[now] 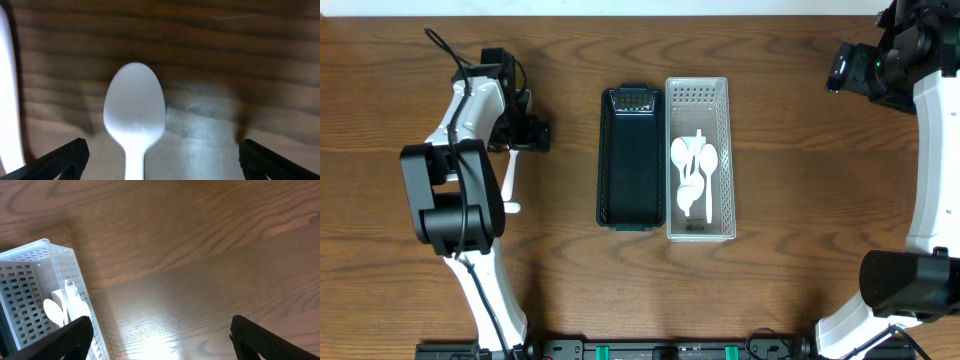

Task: Pack container
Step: 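Grasp the white spoon among the forks with the left gripper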

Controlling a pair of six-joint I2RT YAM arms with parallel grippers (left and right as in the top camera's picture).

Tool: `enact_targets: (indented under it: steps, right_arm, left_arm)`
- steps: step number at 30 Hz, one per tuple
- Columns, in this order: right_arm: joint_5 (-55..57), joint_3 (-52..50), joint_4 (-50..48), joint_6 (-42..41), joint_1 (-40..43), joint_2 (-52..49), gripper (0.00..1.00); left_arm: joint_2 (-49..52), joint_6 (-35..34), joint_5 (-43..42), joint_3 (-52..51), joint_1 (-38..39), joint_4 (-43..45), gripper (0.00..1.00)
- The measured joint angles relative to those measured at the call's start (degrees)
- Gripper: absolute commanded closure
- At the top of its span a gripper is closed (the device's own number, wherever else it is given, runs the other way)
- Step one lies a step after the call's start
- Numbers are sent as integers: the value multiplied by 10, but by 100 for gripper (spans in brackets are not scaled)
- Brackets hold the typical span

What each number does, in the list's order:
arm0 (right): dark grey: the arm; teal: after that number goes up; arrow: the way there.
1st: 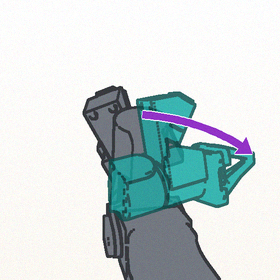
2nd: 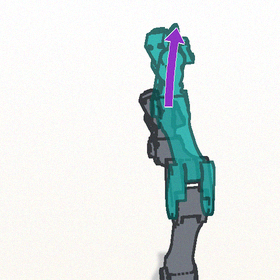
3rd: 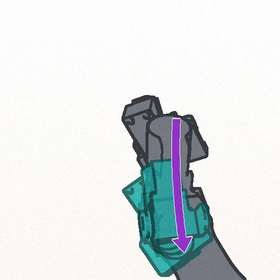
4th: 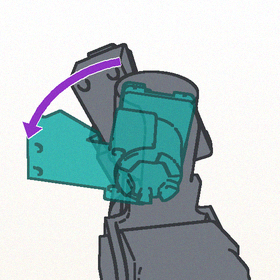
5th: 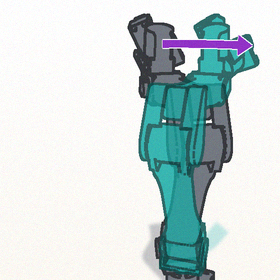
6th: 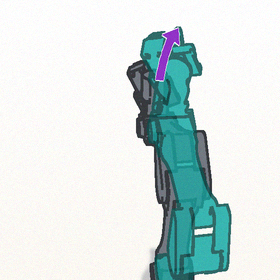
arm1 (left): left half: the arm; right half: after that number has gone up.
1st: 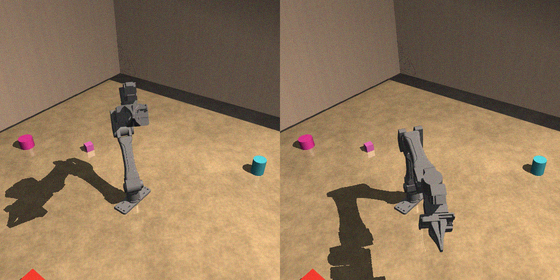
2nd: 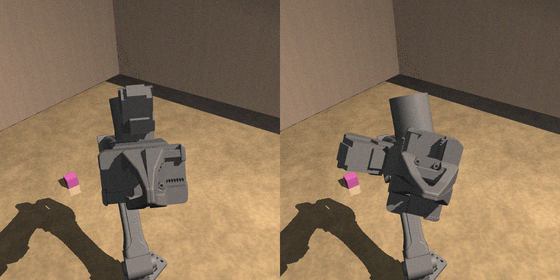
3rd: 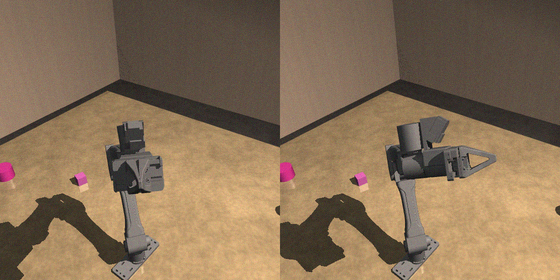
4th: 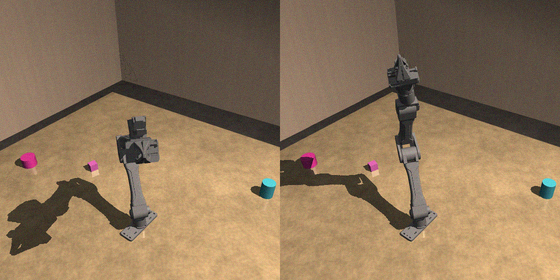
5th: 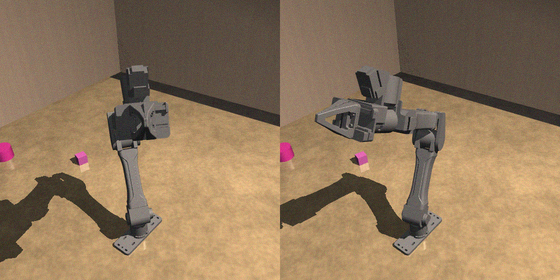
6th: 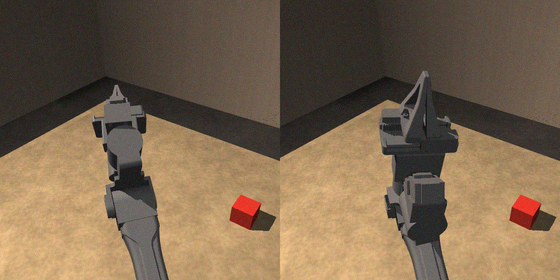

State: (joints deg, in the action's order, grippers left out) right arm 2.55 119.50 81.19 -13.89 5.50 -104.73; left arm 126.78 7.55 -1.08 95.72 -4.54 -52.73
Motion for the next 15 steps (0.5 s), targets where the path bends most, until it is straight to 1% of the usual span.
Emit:
enact_targets:
  steps: [13, 15]
  right_arm:
    - [0, 0, 1, 1, 0, 0, 8]
    - [0, 0, 3, 1, 0, 0, 8]
  left_arm:
    - [6, 0, -2, 0, -19, 38, 1]
    - [6, 0, -2, 0, -19, 42, 6]
